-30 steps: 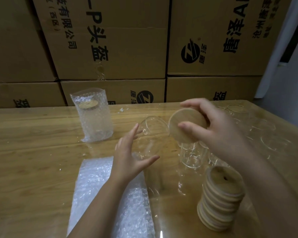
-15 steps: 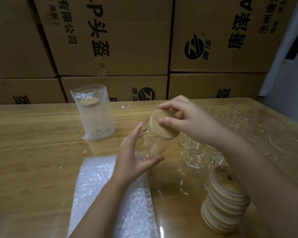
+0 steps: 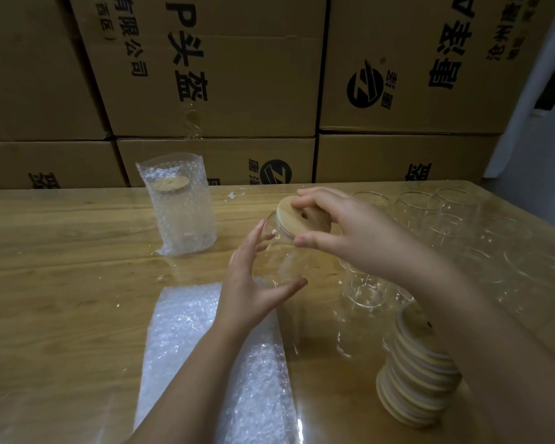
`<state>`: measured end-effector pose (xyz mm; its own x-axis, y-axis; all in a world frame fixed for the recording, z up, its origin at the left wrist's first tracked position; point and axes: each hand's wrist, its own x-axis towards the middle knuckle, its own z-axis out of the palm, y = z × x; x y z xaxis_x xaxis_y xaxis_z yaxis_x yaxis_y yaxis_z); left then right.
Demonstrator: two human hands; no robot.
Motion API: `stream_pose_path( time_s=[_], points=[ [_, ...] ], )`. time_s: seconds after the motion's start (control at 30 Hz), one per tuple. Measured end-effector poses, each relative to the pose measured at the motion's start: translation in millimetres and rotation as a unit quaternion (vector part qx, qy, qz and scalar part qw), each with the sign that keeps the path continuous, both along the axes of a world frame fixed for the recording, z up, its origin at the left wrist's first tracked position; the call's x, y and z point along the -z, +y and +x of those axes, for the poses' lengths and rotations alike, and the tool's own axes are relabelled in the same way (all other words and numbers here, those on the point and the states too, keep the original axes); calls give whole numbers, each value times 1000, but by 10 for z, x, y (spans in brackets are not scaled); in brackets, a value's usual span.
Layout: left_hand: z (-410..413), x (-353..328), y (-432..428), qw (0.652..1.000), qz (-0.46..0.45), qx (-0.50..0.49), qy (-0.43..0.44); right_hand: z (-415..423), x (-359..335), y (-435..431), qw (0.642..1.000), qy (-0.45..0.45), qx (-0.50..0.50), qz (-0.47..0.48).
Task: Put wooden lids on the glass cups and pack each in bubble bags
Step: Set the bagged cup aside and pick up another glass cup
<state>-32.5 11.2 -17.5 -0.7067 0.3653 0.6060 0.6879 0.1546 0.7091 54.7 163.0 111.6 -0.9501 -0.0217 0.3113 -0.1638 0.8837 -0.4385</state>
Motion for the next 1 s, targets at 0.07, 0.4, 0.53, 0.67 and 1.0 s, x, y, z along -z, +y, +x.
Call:
stream_pose_path(
  time_s=[0.07, 0.4, 0.53, 0.67, 1.0],
  points=[
    [-1, 1, 8, 1000, 11, -2, 1, -8, -28, 0, 1000, -3, -6, -1],
    [-18, 19, 17, 1000, 28, 3, -7, -50, -57, -31, 999, -18, -23, 22],
    [-26, 17, 8, 1000, 28, 3, -7, -83, -128, -29, 998, -38, -29, 28],
    [-16, 14, 13, 999, 38, -4, 1, -94, -183, -49, 997, -35, -32, 56],
    [-36, 37, 18, 998, 54, -6, -20, 206, 14, -39, 996, 43, 25, 68]
  ],
)
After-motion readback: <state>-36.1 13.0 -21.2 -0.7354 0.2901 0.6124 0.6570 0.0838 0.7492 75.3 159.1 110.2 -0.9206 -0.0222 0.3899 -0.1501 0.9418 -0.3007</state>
